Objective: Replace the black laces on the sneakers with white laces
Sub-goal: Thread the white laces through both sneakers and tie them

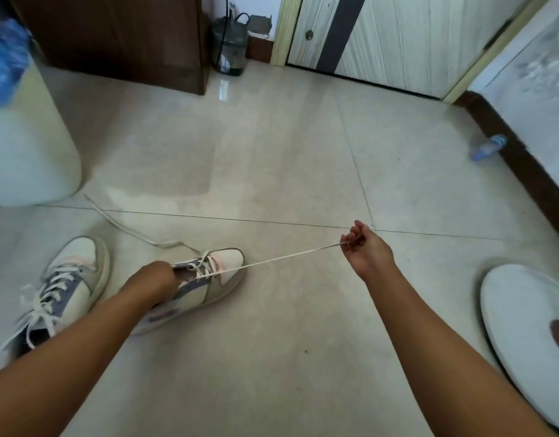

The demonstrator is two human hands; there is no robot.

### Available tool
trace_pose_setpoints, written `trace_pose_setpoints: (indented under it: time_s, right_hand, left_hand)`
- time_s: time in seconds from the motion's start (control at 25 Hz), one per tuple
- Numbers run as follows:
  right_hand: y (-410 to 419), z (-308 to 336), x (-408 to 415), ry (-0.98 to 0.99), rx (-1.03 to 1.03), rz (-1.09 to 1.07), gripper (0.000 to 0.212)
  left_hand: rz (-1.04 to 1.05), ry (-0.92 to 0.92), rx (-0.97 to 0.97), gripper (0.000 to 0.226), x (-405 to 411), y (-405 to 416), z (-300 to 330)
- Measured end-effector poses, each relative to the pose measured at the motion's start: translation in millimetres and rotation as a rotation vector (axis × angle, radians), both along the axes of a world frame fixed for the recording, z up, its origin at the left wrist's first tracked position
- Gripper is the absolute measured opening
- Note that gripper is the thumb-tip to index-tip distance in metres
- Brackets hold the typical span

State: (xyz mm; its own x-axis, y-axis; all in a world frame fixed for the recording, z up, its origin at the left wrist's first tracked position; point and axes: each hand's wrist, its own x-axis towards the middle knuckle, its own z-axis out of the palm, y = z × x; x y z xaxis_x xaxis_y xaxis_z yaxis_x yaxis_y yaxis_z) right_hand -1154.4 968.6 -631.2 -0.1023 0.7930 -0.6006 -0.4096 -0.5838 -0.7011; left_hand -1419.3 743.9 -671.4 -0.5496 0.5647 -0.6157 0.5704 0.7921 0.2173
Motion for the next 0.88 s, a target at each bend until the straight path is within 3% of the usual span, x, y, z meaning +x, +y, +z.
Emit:
trace_pose_setpoints:
  time_s: [0.2,0.4,0.52,0.68,0.8,0.88]
  right_hand:
    - [32.5,15.8,31.1,0.098,0.065,-0.093,0.019]
    - [27.9,20.5,38.4,-0.153,0.166,0.168,0.015]
    - [11.5,26.3,33.9,-0.229,0.219,0.333,0.017]
    - [-18.8,40.7,16.6,-0.394,0.297,0.597,0.019]
    - [-64.4,43.5,-17.3,-0.564,0.388,0.830,0.016]
    - [-96.4,44.3,-45.7,-0.580,0.437,0.919,0.015]
  left_hand:
    - [0.215,-0.161,0.160,0.041,0.5,-3.8,5.5]
    - [0.691,-0.445,0.316,0.025,12.4,4.5,18.2]
    - [0.695,-0.513,0.355,0.008,21.4,2.9,31.6]
    - [0.510,-0.392,0.378,0.021,18.7,0.7,37.1]
    - [0.601,-0.550,0.467,0.008,17.2,1.9,41.5]
    - [0.719,-0.707,0.533,0.013,23.0,2.4,51.1]
